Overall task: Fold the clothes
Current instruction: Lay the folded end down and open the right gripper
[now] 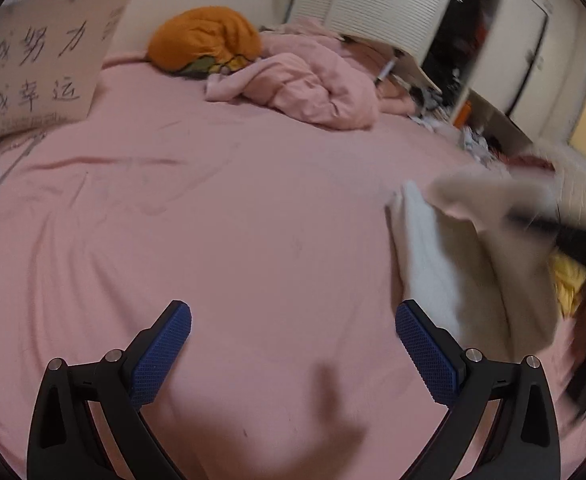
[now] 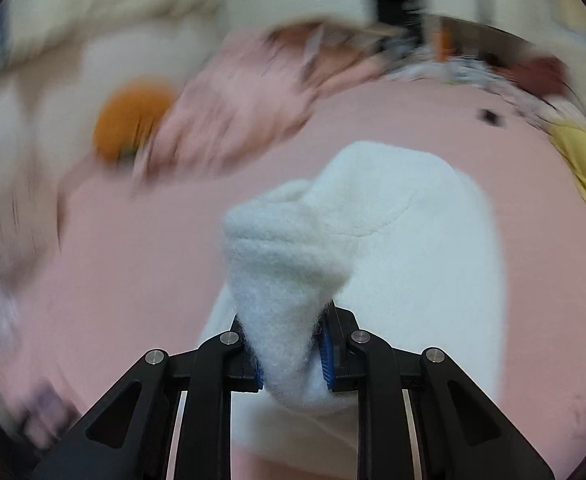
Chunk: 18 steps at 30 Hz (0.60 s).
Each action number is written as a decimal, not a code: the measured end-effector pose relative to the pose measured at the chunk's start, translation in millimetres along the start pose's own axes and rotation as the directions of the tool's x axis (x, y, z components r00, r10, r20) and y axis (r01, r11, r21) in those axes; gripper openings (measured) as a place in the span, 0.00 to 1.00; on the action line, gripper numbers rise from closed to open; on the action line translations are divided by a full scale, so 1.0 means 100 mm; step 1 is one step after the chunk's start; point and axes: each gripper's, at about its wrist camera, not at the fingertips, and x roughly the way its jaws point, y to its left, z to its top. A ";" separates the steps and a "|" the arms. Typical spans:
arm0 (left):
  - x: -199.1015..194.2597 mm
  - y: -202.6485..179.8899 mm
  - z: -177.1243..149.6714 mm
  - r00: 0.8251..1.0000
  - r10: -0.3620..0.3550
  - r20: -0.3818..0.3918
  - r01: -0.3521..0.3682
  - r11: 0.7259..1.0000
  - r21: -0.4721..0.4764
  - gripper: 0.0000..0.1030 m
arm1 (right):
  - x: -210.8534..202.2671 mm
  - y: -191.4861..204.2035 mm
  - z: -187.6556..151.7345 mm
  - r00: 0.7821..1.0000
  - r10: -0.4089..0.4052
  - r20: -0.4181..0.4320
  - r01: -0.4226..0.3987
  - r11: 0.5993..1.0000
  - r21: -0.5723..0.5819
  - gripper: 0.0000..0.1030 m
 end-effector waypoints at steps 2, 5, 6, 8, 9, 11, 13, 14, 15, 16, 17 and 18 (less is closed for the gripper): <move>0.05 0.02 0.02 1.000 -0.017 -0.009 0.017 1.000 -0.012 0.99 | 0.30 0.27 -0.26 0.995 -0.038 -0.088 0.029 0.995 -0.097 0.20; 0.07 0.05 0.05 0.999 -0.048 -0.004 0.048 0.998 -0.036 0.99 | 0.36 0.47 -0.43 0.992 -0.100 -0.074 0.084 0.977 -0.195 0.20; 0.06 0.06 0.07 0.999 -0.054 0.002 0.054 0.998 -0.042 0.99 | 0.29 0.51 -0.40 0.994 -0.098 -0.051 0.086 0.976 -0.203 0.19; 0.04 0.08 0.08 0.998 -0.064 0.009 0.065 0.996 -0.055 0.99 | 0.15 0.58 -0.33 0.995 -0.099 0.000 0.096 0.968 -0.234 0.18; 0.03 0.08 0.09 0.998 -0.069 0.012 0.070 0.996 -0.062 0.99 | 0.08 0.62 -0.29 0.994 -0.102 0.027 0.106 0.961 -0.257 0.18; 0.01 0.10 0.10 0.997 -0.078 0.016 0.079 0.994 -0.075 0.99 | 0.20 0.65 -0.34 0.994 -0.108 -0.027 0.096 0.956 -0.276 0.18; 0.01 0.11 0.10 0.997 -0.075 0.016 0.076 0.994 -0.076 0.99 | 0.42 0.64 -0.43 0.989 -0.108 -0.098 0.076 0.956 -0.282 0.19; 0.01 0.11 0.11 0.997 -0.073 0.016 0.074 0.994 -0.077 0.99 | 0.53 0.63 -0.46 0.986 -0.107 -0.129 0.067 0.956 -0.284 0.20; 0.02 0.12 0.11 0.997 -0.075 0.013 0.076 0.994 -0.080 0.99 | 0.50 0.64 -0.47 0.989 -0.084 -0.118 0.047 0.956 -0.289 0.23; 0.03 0.13 0.11 0.997 -0.078 0.010 0.079 0.993 -0.086 0.99 | 0.47 0.65 -0.48 0.992 -0.061 -0.106 0.027 0.956 -0.293 0.34; 0.04 0.14 0.11 0.997 -0.082 0.006 0.082 0.992 -0.093 0.99 | 0.44 0.65 -0.48 0.995 -0.038 -0.095 0.008 0.954 -0.298 0.42; 0.05 0.16 0.11 0.996 -0.087 0.002 0.087 0.991 -0.103 0.99 | 0.42 0.66 -0.49 0.996 -0.014 -0.083 -0.012 0.953 -0.303 0.62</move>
